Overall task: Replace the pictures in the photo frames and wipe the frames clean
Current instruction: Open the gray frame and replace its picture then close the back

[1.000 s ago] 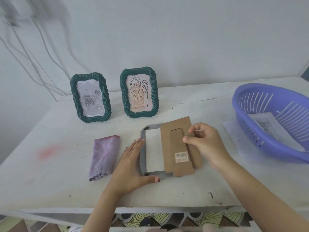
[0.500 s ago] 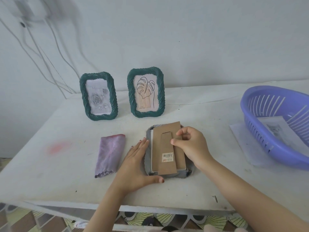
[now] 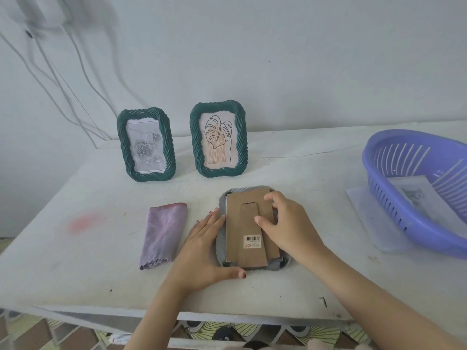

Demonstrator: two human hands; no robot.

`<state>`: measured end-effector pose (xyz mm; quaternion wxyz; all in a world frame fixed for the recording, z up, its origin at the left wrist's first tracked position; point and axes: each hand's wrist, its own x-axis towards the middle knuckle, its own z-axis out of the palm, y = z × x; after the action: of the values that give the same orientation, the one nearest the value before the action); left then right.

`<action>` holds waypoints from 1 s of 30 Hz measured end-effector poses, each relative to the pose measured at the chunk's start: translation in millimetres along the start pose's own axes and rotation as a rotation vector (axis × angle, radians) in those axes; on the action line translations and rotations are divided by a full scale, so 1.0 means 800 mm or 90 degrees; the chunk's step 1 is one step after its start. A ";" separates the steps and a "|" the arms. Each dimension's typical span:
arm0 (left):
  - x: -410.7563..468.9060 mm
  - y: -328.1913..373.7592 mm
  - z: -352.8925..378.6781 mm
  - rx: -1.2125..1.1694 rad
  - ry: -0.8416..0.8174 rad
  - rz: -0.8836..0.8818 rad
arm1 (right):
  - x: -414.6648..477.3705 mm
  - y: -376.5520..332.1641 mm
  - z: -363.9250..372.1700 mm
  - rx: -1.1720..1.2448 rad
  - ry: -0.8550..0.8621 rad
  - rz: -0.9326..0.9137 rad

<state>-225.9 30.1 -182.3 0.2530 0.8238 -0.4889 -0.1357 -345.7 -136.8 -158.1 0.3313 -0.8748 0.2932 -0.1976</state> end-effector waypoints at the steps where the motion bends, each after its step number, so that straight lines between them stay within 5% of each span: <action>1: 0.000 0.000 0.000 0.000 0.000 -0.001 | 0.000 0.000 0.001 -0.012 0.004 -0.009; 25: 0.002 -0.008 0.004 -0.009 -0.004 0.019 | -0.012 0.020 0.008 -0.260 0.088 -0.068; 30: 0.002 -0.004 0.003 -0.180 0.043 -0.033 | -0.009 0.020 0.004 -0.277 0.065 -0.069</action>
<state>-223.8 29.4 -185.9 0.3792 0.7964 -0.4348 -0.1817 -355.4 -140.7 -172.8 0.1085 -0.9290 0.2977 -0.1913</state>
